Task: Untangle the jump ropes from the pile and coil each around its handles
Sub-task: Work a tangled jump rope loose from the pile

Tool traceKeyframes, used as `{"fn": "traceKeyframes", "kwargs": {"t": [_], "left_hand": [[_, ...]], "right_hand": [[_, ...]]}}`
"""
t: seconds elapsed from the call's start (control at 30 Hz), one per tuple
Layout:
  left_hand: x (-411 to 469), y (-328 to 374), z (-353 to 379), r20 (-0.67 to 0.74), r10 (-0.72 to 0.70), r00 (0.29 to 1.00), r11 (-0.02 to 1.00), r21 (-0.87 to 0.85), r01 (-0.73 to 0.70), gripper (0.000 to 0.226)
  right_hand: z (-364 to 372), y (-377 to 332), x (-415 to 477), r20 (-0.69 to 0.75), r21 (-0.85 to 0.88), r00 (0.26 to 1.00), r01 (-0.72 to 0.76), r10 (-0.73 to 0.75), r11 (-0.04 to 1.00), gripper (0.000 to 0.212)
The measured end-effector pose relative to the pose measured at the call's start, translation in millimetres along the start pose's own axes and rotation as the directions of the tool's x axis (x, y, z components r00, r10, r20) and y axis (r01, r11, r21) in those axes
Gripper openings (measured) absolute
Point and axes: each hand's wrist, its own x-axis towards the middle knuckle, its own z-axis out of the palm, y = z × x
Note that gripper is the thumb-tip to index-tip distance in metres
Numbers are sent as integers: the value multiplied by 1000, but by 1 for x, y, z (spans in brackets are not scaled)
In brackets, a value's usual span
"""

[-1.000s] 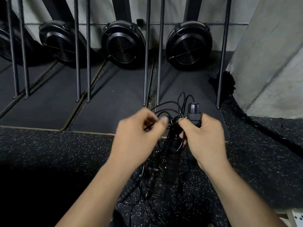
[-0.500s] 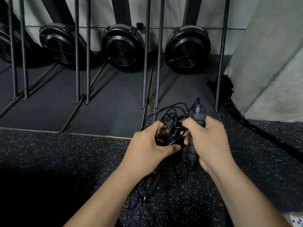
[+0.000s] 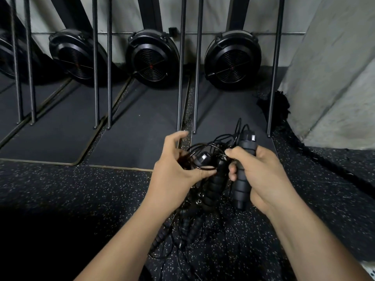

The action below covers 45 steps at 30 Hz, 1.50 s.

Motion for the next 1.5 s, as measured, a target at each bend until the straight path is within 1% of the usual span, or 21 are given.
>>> {"fn": "traceKeyframes", "kwargs": {"t": [0.1, 0.13, 0.2, 0.27, 0.3, 0.33, 0.37, 0.4, 0.47, 0.57, 0.67, 0.73, 0.8, 0.87, 1.0, 1.07, 1.13, 1.17, 1.27, 1.4, 1.5], "left_hand": [[-3, 4, -7, 270, 34, 962, 995, -103, -6, 98], [-4, 6, -9, 322, 48, 946, 992, -124, -9, 97], [-2, 7, -16, 346, 35, 938, 996, -87, -6, 87], [3, 7, -24, 278, -2, 960, 999, 50, -12, 62], [5, 4, -26, 178, 15, 984, 987, 155, -44, 48], [6, 1, -28, 59, 77, 995, 960, 265, -90, 38], [6, 0, -27, -39, 168, 985, 921, 364, -142, 31], [6, 0, -24, -96, 264, 960, 885, 421, -201, 24], [0, 4, -14, -107, 368, 923, 867, 399, -299, 8], [-10, 9, 5, -139, 324, 936, 897, 358, -258, 19], [-17, 8, 20, -123, 221, 967, 947, 264, -183, 16], [-18, 5, 23, -96, 266, 959, 933, 276, -231, 4], [-17, 0, 25, -25, 337, 941, 889, 338, -310, 25], [-15, -4, 26, 11, 351, 936, 874, 354, -331, 35], [-8, -5, 26, -5, 373, 928, 859, 379, -344, 24], [-4, -5, 23, 59, 312, 948, 904, 287, -316, 21], [-2, -5, 22, 172, 232, 957, 946, 187, -264, 20], [-3, -5, 23, 199, 223, 954, 947, 188, -260, 18], [-1, -10, 30, 186, 269, 945, 927, 217, -306, 12], [4, -7, 25, 231, 288, 929, 924, 187, -333, 4], [4, -4, 17, 278, 242, 930, 955, 101, -279, 10]], "right_hand": [[-1, 2, 2, -7, 48, 1000, -2, 2, 999, 20], [-1, 3, 3, 0, 62, 1000, -7, 7, 998, 22], [2, 5, 3, 19, 95, 1000, -26, 25, 995, 23], [4, 6, 2, 29, 128, 999, -43, 39, 991, 22], [5, 5, 2, 31, 138, 999, -48, 44, 989, 22], [5, 4, 2, 34, 143, 998, -51, 46, 988, 22], [6, 3, 2, 40, 145, 998, -53, 48, 988, 22], [6, 3, 2, 46, 146, 998, -53, 47, 988, 22], [7, 3, 1, 60, 140, 997, -48, 40, 989, 21], [8, 5, -1, 75, 127, 997, -36, 26, 991, 17], [8, 4, -2, 68, 123, 997, -36, 28, 992, 17], [7, 3, -2, 65, 142, 997, -47, 38, 989, 18], [6, 1, -3, 78, 155, 995, -72, 60, 985, 15], [6, 0, -4, 90, 169, 993, -96, 82, 981, 15], [4, -2, -3, 134, 153, 984, -137, 117, 979, 15], [0, -3, -2, 142, 120, 981, -152, 134, 981, 22], [-4, -3, -1, 122, 134, 984, -144, 128, 980, 23], [-5, -2, 0, 111, 152, 987, -133, 117, 979, 24], [-4, 0, 0, 79, 189, 994, -94, 80, 977, 35], [-9, -6, -1, 94, 138, 993, -79, 67, 987, 27], [-12, -8, 1, 95, 124, 987, -141, 129, 982, 23]]}}
